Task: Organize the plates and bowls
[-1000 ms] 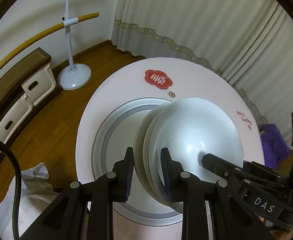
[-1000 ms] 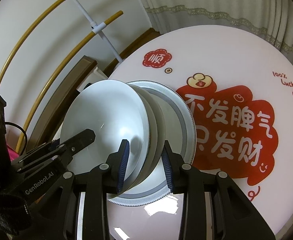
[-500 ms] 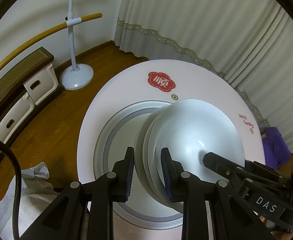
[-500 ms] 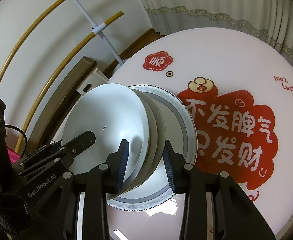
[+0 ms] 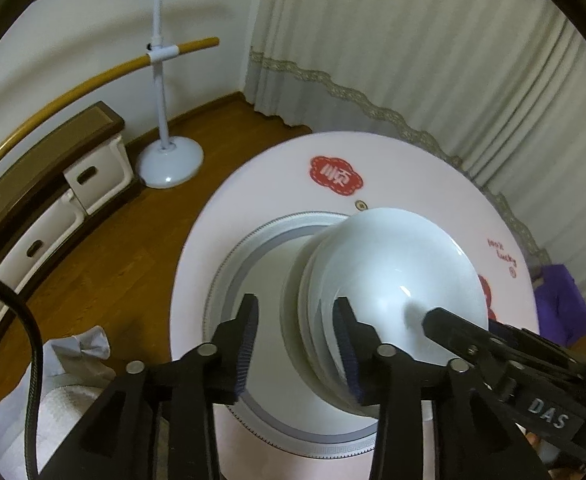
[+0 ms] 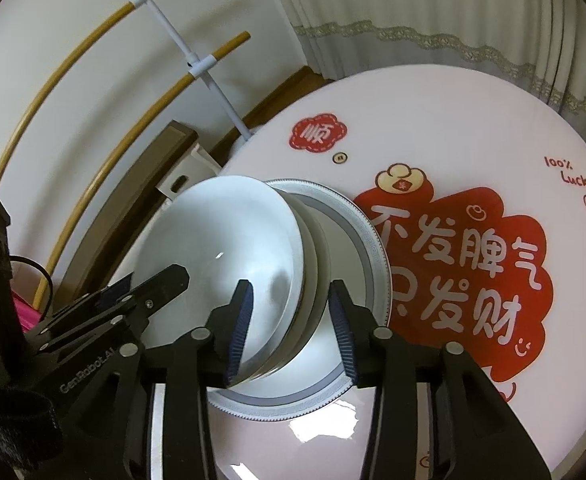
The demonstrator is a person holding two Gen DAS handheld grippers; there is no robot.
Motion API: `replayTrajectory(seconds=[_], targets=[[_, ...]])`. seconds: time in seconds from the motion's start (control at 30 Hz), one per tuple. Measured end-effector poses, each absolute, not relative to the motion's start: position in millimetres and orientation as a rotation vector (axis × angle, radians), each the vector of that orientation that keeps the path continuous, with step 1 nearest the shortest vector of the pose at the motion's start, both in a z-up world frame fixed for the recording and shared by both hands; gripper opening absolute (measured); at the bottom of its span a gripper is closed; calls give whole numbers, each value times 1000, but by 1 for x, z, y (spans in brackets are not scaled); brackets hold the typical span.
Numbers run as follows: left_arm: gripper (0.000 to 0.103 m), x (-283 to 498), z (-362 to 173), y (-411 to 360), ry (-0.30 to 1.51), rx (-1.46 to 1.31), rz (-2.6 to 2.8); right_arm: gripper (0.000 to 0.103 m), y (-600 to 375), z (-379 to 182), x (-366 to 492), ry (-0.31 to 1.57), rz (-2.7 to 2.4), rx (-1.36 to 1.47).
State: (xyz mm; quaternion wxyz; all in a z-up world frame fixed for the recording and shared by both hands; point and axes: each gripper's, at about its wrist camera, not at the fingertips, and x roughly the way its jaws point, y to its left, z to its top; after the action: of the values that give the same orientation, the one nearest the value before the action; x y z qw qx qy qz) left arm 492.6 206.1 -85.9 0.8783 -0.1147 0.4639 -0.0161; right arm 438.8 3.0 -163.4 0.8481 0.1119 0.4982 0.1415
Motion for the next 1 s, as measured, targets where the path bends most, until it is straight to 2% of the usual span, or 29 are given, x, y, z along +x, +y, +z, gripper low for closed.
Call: replayTrajectory(seconds=[0.13,0.33,0.43,0.63,0.8,1.0], targets=[[54,478,-75,203,914,-232,-8,47,1,-152,429,1018,310,234],[56,444,-61,192,823,-211,35,50,-6,-132,402,922,355,238],[63,423,-56,184,776,-201,55,55,-13,-123,387,878,350,240],[67,375,-41,159,689,-182,39,66,-31,-104,341,766,346,226],[77,326,-29,136,561,-125,55,68,-51,-89,296,649,325,220],[89,268,-24,110,436,-78,50,83,-77,-73,238,517,253,198]])
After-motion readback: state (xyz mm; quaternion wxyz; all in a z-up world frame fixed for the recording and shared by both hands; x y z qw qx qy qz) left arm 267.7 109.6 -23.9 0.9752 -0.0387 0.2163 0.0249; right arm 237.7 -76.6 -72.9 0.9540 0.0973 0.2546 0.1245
